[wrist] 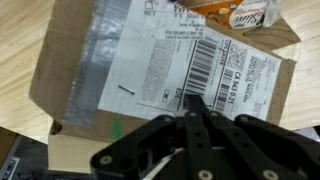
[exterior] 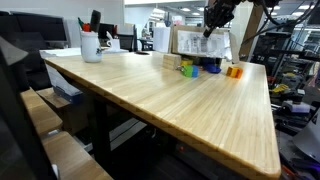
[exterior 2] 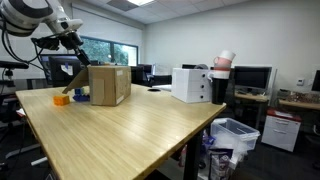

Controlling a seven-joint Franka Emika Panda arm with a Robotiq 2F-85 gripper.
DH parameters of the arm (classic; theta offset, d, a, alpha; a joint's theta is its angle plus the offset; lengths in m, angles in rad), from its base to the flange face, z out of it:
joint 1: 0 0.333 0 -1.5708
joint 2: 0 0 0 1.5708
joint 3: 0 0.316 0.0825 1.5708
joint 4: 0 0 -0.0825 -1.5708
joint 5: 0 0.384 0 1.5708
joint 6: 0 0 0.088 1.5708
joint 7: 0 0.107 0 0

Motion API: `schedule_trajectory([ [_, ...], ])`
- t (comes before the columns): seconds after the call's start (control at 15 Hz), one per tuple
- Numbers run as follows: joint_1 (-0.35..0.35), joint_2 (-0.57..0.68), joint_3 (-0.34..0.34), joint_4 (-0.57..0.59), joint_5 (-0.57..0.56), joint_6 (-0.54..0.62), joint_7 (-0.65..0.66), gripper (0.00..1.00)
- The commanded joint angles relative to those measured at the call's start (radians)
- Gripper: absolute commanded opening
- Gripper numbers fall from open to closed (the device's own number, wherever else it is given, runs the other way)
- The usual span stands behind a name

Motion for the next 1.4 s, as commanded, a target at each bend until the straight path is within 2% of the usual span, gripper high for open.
schedule_trajectory([
  [0.0, -0.025, 0.007, 0.07, -0.038, -0.102, 0.07, 0.109, 0.0],
  [0.27, -0.039, 0.034, 0.112, -0.046, -0.199, 0.074, 0.2, 0.0],
  [0.4, -0.059, 0.061, 0.11, -0.035, -0.243, 0.071, 0.224, 0.0],
  [0.8, -0.084, 0.121, 0.077, 0.0, -0.324, 0.051, 0.28, 0.0],
  [1.0, -0.076, 0.156, 0.049, 0.018, -0.34, 0.047, 0.285, 0.0],
  [1.13, -0.046, 0.174, 0.01, 0.037, -0.309, 0.033, 0.253, 0.0],
  [1.33, 0.046, 0.16, -0.102, 0.073, -0.175, 0.01, 0.159, 0.0],
])
